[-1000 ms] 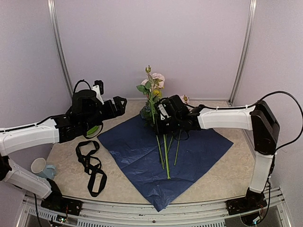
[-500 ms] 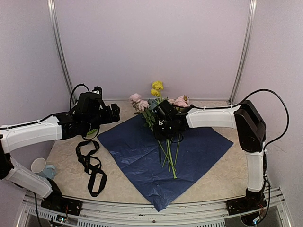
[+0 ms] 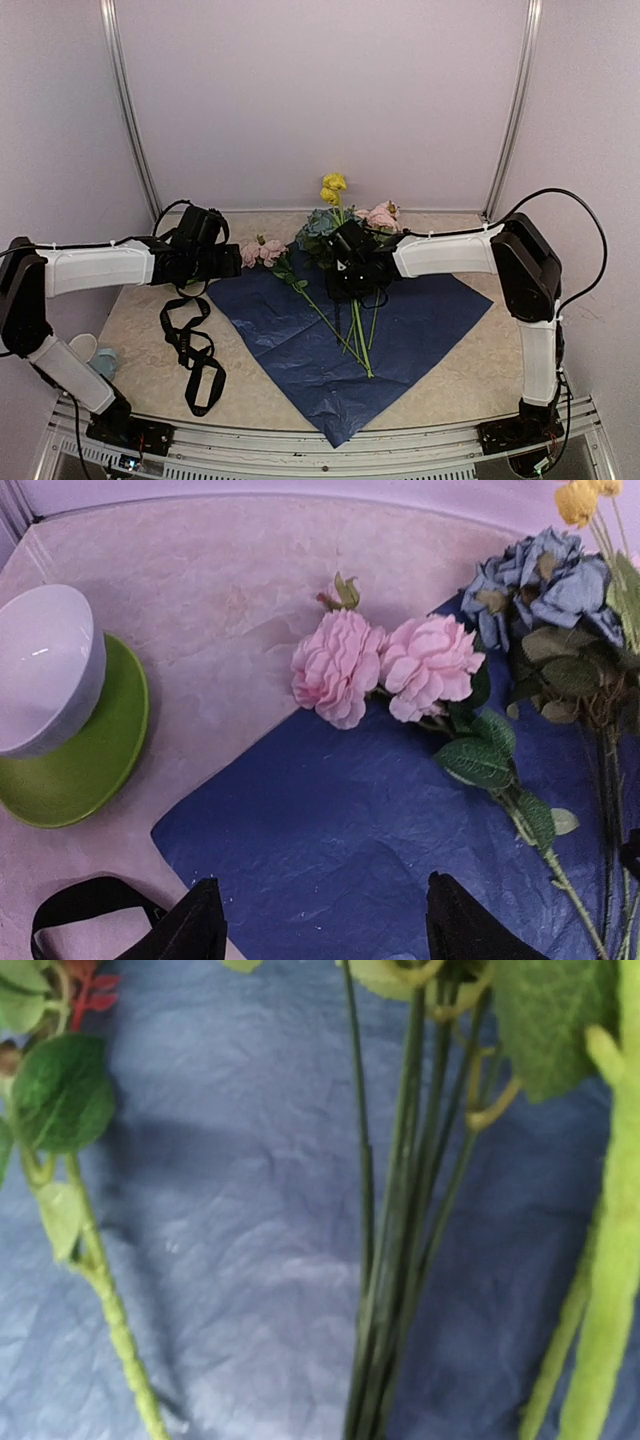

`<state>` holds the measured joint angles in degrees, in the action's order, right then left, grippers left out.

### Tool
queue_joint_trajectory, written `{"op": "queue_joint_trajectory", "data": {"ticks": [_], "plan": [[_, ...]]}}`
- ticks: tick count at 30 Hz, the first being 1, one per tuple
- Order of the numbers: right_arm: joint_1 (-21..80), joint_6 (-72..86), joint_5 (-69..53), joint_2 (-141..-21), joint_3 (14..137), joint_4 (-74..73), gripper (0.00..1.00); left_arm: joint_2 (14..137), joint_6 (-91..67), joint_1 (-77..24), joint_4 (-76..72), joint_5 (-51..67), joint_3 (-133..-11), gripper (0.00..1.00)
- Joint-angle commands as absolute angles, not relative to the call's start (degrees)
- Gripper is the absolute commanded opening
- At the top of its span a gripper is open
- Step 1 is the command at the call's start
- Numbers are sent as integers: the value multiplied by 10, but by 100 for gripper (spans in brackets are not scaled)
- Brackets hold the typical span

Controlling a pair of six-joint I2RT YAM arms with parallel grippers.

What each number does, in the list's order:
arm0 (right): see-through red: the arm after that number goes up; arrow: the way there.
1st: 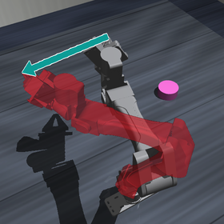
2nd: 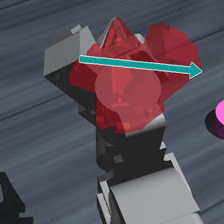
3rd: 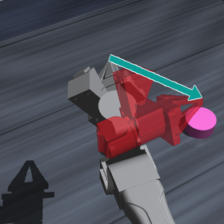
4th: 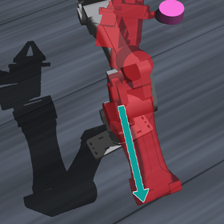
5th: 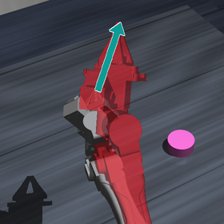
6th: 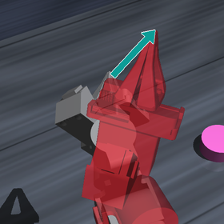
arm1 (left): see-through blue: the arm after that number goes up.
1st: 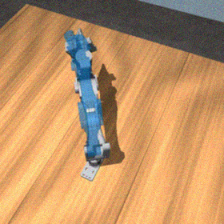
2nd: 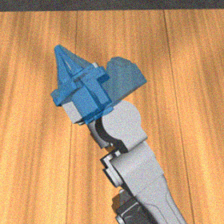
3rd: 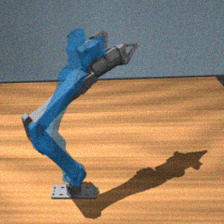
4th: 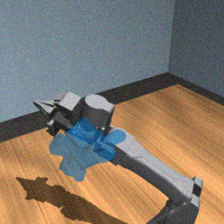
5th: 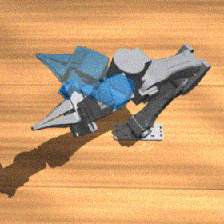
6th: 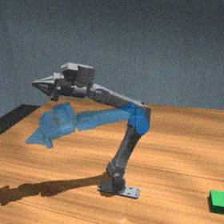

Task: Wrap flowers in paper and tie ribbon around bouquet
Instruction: Adjust the fake flower on the flattened wrapping paper.

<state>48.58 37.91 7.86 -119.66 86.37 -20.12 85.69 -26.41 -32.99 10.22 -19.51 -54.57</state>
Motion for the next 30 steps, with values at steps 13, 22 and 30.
{"op": "queue_joint_trajectory", "data": {"ticks": [13,22,30], "plan": [[420,367,80,-1009,676,-264,22,1208,-149,-298,158,-214,-816,46],[359,240,154,-1125,744,-272,22,1288,-59,-330,103,-242,-896,46],[358,210,113,-1179,794,-235,21,1322,-19,-354,68,-221,-946,46]]}}
